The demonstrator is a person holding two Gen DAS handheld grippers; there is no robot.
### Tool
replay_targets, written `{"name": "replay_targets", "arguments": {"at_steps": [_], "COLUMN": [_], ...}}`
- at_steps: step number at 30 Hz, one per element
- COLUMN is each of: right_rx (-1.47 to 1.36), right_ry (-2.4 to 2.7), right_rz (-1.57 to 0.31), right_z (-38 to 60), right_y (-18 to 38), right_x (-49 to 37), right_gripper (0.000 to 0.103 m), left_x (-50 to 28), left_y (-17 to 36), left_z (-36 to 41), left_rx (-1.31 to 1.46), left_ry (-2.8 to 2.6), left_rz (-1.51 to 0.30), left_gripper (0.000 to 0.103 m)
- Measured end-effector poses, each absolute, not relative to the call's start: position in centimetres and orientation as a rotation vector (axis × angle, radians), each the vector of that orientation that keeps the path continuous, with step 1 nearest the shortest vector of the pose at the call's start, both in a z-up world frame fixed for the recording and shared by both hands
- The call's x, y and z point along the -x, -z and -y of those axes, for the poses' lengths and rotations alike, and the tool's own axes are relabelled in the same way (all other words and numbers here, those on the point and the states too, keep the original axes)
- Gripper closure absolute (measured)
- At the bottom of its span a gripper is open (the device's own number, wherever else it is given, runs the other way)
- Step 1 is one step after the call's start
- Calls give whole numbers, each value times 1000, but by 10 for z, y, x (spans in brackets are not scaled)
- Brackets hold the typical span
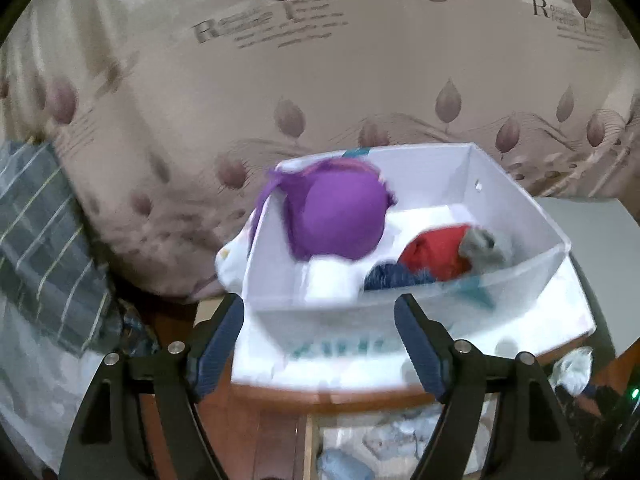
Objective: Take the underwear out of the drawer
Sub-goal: 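Open the left tool to drop the navy underwear into the shoe box, then carry the white underwear to the shoe box and open the right tool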
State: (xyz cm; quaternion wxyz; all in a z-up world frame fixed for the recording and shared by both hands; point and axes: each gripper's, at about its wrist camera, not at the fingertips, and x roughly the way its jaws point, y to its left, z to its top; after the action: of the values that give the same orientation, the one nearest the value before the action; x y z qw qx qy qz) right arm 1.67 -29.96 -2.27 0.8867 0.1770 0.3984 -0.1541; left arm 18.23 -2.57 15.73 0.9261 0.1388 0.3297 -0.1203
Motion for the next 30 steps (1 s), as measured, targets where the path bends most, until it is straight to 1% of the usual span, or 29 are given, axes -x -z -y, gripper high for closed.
{"name": "replay_targets", "arguments": {"at_steps": [4,8,13,17,22,30], "right_rx": [-358,-338,-335,-302,-258,-162], "right_ry": [327,330,326,336,339,285], "right_rz": [-807,-793,-805,-773,-711,-666], "right_z": [299,297,294,296,300,287], "right_y": [19,13,-2,-31,-85,-153], "right_x": [-13,-11,-8,-9,-22,-73], "right_gripper": [55,55,55,55,55,55], "left_x": [-156,-147,-147,-150,-156,-166], "left_y": [-128,-83,-40,-23,-7,2], "left_z": [-3,-29,-44,-51,-66,-94], "left_rx": [-265,-237,-202,-172,-132,-73], "left_ry": [151,87,47,33,-3,-105], "left_rz": [-654,-726,-788,-808,-841,-870], "left_gripper": [25,24,24,24,24,24]}}
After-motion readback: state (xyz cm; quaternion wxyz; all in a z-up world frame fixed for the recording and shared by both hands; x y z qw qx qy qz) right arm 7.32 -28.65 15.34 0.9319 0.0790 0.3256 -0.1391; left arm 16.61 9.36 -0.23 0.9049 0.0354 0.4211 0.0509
